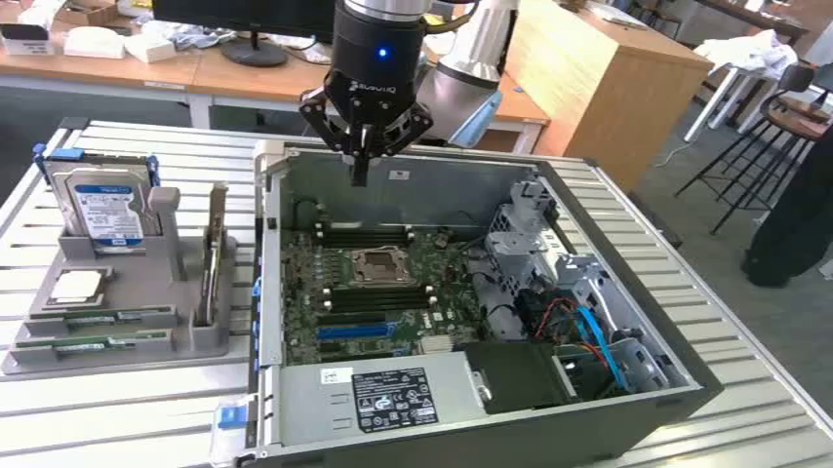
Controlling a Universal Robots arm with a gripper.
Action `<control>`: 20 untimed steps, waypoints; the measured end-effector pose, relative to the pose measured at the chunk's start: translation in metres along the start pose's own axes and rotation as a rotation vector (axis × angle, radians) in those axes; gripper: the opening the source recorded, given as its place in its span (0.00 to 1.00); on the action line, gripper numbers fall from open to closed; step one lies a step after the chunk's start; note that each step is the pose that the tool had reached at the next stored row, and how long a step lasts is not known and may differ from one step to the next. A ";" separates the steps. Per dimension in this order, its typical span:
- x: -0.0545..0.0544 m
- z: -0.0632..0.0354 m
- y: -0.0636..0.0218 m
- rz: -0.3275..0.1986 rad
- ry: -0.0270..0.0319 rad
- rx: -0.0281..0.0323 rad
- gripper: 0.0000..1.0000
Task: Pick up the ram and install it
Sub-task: 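Reach for the ram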
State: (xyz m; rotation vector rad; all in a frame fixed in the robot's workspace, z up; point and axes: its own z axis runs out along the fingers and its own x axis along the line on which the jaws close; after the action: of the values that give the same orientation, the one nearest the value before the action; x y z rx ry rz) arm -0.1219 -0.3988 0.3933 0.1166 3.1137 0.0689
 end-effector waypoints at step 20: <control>0.012 -0.0003 -0.0009 0.000 0.0000 0.0000 0.10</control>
State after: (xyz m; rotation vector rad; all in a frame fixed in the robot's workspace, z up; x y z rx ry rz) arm -0.1342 -0.3988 0.3933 0.1166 3.1137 0.0688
